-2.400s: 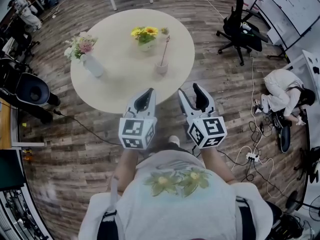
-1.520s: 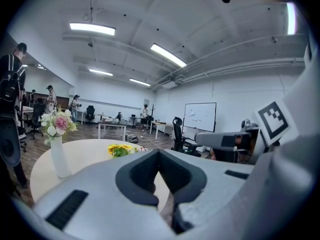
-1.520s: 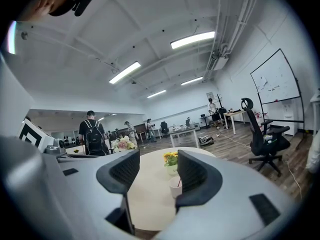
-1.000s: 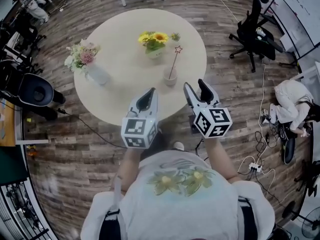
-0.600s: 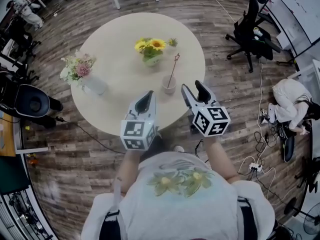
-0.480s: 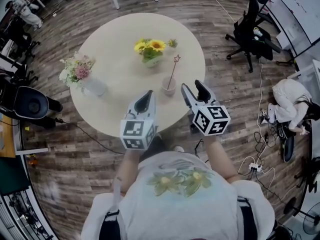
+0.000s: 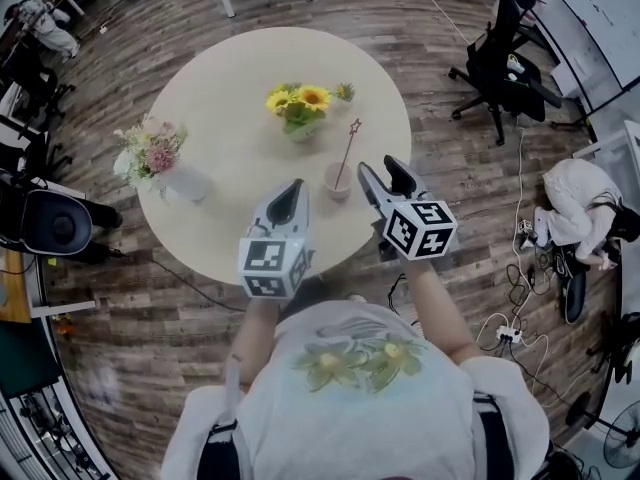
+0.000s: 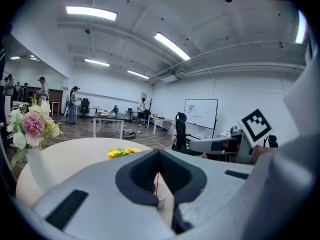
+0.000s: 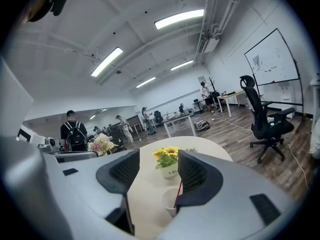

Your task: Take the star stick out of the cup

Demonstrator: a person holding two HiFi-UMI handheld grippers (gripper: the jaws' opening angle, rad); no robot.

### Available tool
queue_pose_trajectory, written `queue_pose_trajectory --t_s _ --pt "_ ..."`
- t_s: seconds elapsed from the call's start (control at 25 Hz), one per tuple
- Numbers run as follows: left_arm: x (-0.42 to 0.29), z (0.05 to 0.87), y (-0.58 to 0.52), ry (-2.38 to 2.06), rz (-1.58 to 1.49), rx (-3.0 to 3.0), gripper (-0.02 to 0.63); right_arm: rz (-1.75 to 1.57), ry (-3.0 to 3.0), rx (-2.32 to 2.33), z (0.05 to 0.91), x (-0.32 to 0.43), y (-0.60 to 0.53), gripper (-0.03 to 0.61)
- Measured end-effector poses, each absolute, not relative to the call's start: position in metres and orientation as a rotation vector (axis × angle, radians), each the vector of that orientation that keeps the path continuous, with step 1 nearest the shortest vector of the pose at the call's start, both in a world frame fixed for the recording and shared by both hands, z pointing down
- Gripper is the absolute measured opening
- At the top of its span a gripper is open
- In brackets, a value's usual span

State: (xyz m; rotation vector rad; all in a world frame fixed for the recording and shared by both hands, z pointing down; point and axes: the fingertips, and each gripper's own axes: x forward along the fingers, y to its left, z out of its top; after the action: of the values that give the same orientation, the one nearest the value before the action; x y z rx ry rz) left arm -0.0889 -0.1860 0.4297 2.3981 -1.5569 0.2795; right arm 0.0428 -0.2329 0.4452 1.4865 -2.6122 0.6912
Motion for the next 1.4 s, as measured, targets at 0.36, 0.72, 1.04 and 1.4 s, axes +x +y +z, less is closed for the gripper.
queue_pose_trajectory --t_s 0.36,0.72,1.04,1.4 --pt "-0.101 0.43 -0.21 -1.552 0.281 2.386 0.002 0.747 -2.541 1.465 0.475 0.032 -0.271 0.232" --pt "-0.113 0.44 -0.22 -1.548 0.312 2.356 0.002 0.788 -2.474 1.455 0.5 0.029 -0.299 0.232" --pt "-0.123 0.446 -0.224 -1.556 0.324 2.326 0.002 0.83 -2.424 1.42 0.526 0.024 -0.321 0.232" --pt "-0.131 0.453 -0.224 -1.566 0.341 2.296 0.002 0.949 -2.371 1.398 0.558 0.024 -0.346 0.232"
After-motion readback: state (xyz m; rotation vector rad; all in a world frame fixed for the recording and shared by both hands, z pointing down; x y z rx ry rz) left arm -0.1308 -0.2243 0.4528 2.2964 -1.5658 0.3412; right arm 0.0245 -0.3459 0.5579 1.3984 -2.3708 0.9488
